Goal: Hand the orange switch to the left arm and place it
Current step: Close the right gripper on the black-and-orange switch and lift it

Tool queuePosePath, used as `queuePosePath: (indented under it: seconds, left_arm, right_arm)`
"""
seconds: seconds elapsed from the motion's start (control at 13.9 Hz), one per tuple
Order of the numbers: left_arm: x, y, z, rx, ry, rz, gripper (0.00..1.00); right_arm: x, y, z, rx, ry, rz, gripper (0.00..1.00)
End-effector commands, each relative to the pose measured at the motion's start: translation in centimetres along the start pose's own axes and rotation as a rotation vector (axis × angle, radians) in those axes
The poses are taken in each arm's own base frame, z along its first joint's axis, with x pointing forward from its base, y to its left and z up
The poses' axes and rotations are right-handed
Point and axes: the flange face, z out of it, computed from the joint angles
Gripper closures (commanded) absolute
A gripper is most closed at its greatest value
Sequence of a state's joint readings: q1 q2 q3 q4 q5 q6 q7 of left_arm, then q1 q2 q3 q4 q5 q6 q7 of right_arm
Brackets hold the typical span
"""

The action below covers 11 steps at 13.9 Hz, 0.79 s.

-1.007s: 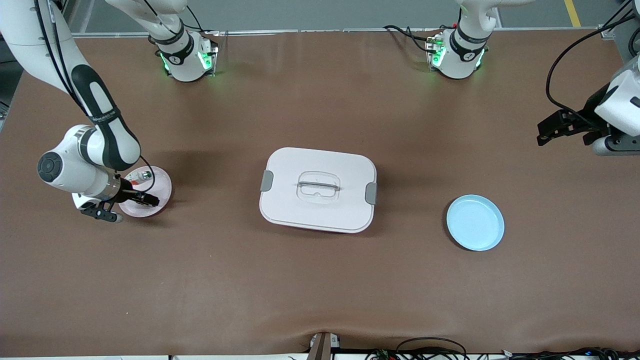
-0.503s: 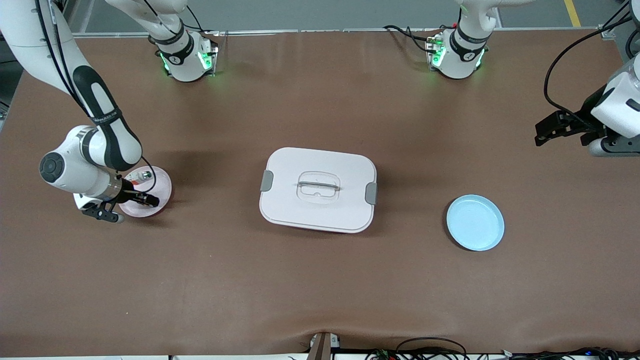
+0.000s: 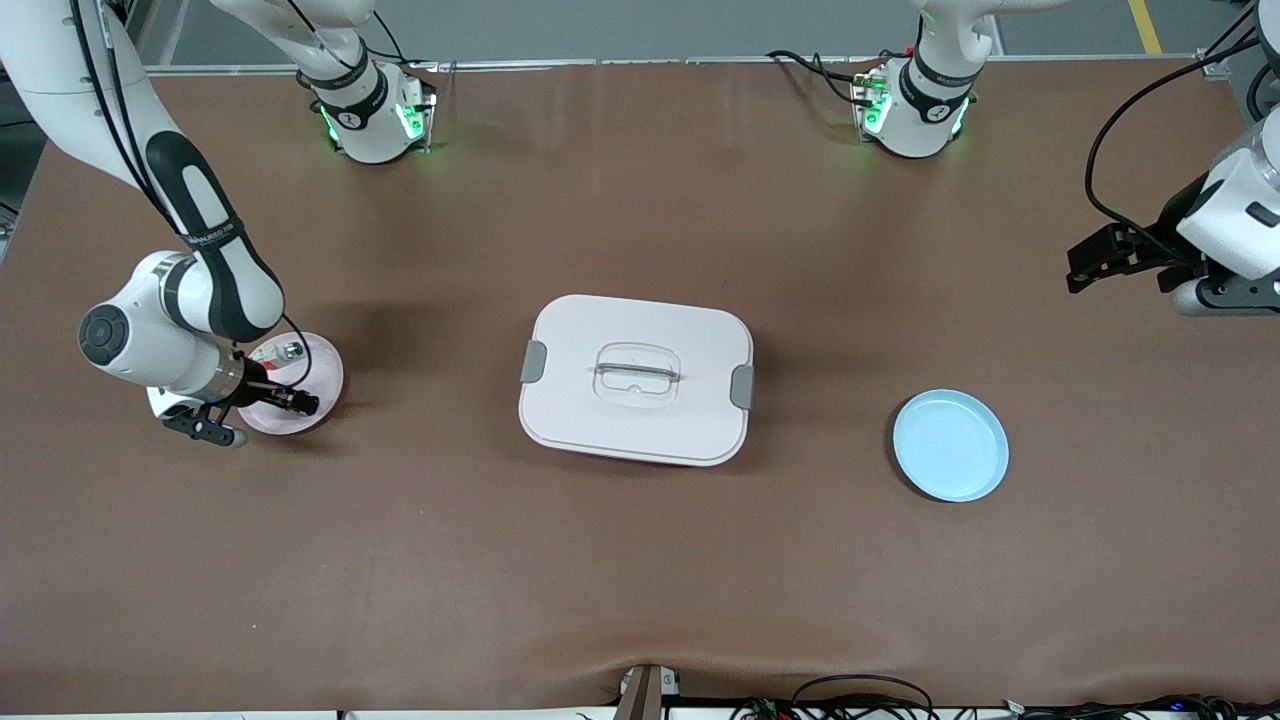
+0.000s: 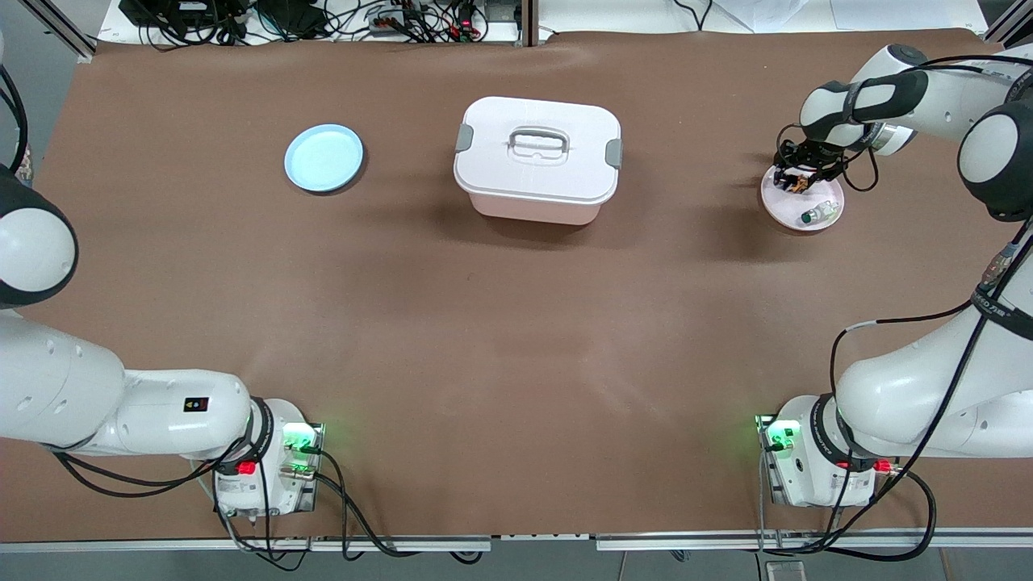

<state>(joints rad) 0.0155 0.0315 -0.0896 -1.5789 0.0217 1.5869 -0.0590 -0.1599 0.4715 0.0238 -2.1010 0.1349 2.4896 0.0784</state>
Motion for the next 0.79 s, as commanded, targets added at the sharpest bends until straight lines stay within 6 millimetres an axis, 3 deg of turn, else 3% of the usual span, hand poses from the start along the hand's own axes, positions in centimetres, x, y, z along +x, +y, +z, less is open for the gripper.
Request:
queuePosePath:
  seconds: [0.0,0.22,0.72]
  left_arm:
    - [-0.5,0.2,0.0,0.001,-0.007,0.025,0.0]
    - [-0.5,0.6,0.2,0.001,-0.01,0.031,0.0]
    - [-0.2,0.7,1.0,0.003,-0.018,0.034,0.0]
  right_arm:
    - [-0.8,-3.0,-0.7,0.0,-0.037,0.053,1.0]
    - [-0.4,-4.7,-3.0,-0.003,-0.072,0.078,1.0]
    - [2.1,-7.4,-10.8,-0.024,-0.218,0.14,1.0]
